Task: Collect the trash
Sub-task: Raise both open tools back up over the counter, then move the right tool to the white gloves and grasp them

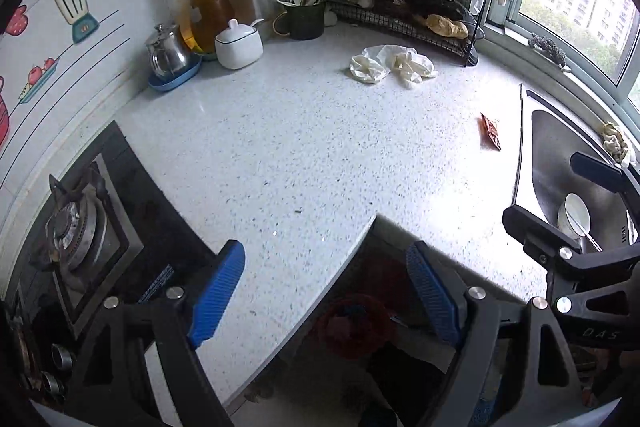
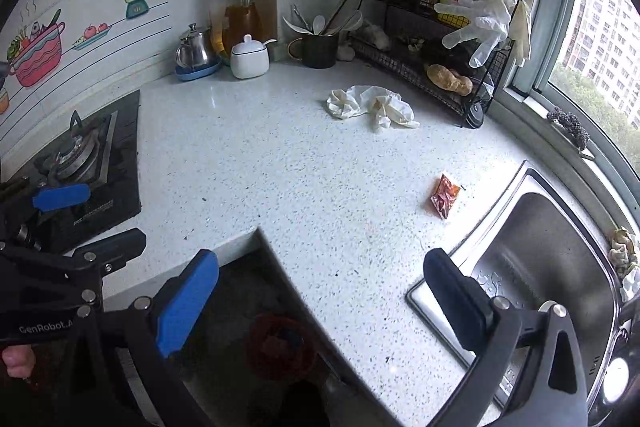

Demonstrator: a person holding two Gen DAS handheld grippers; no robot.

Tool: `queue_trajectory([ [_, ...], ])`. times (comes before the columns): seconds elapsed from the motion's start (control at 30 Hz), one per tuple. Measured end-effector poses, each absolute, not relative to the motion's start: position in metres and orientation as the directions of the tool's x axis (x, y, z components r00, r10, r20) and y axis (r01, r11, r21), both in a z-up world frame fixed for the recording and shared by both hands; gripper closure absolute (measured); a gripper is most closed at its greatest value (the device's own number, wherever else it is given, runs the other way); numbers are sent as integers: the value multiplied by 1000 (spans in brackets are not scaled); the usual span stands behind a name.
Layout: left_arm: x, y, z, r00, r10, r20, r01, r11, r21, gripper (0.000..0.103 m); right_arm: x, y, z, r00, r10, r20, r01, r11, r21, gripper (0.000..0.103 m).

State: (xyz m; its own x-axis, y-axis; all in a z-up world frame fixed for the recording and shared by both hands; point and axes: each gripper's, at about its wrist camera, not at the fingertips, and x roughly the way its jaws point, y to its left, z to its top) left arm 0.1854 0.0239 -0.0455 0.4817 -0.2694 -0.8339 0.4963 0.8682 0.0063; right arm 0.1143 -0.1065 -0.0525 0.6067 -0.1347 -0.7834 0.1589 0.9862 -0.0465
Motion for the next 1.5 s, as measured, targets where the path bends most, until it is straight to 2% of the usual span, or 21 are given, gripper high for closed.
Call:
queue_trajectory([
  [0.53, 325, -89, -67, 431, -303, -850, 575, 818, -1, 21, 219, -207, -73, 553, -166, -816, 247, 969, -30, 1],
  [0.97, 442, -115, -79, 399, -275, -875, 584, 812, 11, 21, 320, -242, -82, 529, -153, -835, 255, 967, -15, 0],
  [1.5, 544, -126, -138, 348, -182, -920, 583, 810, 60, 21, 430, -259, -150, 427, -27, -904, 214, 974, 72, 1],
])
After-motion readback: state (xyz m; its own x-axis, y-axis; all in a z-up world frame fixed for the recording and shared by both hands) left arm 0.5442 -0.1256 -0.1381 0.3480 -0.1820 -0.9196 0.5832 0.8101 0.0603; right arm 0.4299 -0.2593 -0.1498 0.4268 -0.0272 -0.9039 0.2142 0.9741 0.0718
